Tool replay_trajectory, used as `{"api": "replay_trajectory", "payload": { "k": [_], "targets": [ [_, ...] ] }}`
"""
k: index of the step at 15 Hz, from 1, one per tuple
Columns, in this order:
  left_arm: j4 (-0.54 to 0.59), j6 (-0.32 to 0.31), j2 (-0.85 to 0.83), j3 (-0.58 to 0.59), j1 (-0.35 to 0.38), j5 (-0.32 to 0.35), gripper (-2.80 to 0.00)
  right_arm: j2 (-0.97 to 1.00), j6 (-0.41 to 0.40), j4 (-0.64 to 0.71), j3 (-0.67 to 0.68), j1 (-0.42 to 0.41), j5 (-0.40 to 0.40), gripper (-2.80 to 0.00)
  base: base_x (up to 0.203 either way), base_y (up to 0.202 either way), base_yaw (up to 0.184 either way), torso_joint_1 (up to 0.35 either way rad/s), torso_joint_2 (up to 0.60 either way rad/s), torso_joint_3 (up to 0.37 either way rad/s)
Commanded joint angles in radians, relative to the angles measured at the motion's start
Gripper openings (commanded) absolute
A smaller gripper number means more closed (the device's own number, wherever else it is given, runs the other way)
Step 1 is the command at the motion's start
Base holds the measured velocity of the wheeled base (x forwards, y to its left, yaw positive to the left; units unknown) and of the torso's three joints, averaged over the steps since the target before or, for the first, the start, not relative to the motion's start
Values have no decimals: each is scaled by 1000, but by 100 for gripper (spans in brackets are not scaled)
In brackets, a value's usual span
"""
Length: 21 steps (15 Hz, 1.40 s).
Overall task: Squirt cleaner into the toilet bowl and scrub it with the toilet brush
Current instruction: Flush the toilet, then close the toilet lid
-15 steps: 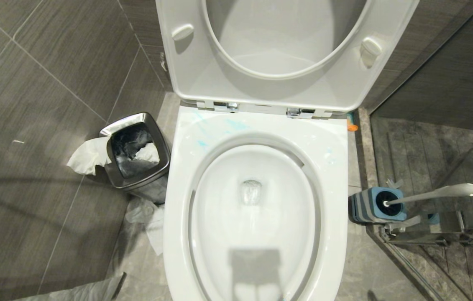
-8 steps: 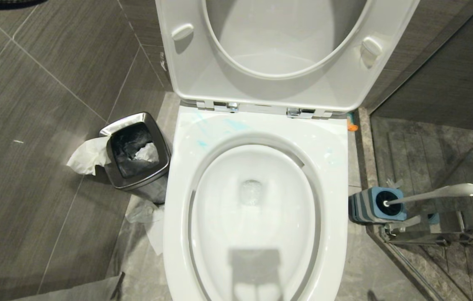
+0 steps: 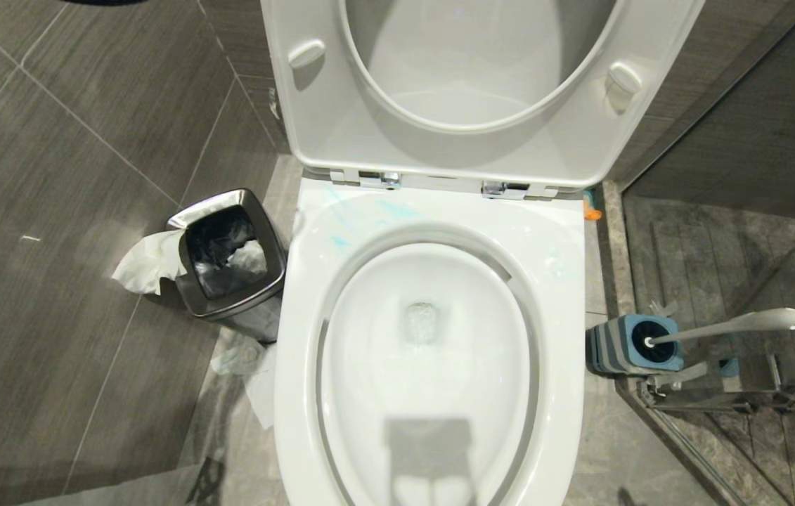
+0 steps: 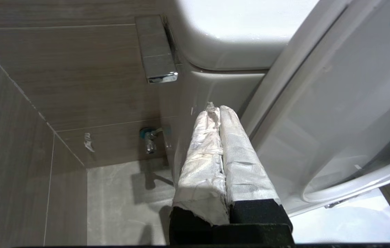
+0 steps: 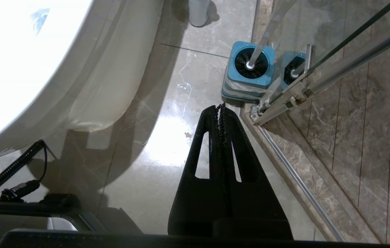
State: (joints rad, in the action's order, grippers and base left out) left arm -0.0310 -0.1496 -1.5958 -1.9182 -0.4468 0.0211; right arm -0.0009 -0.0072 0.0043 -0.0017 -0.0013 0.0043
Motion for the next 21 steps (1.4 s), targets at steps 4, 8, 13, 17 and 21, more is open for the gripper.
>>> {"api": "replay_trajectory", "payload": {
  "k": [4, 8, 13, 17, 21],
  "targets": [
    [167, -1, 5, -23, 33, -2, -280, 1, -1, 0, 0, 0, 0, -280, 0, 0, 0, 0, 0, 0],
    [259, 13, 27, -28, 88, 7, -280, 1, 0, 0, 0, 0, 0, -280, 0, 0, 0, 0, 0, 0],
    [179, 113, -27, -27, 162, 215, -280, 1, -1, 0, 0, 0, 0, -280, 0, 0, 0, 0, 0, 0],
    [-67, 194, -136, -27, 219, 365, -280, 1, 0, 0, 0, 1, 1, -280, 0, 0, 0, 0, 0, 0],
    [-155, 219, -191, -27, 229, 456, -280, 1, 0, 0, 0, 0, 0, -280, 0, 0, 0, 0, 0, 0]
  ]
}}
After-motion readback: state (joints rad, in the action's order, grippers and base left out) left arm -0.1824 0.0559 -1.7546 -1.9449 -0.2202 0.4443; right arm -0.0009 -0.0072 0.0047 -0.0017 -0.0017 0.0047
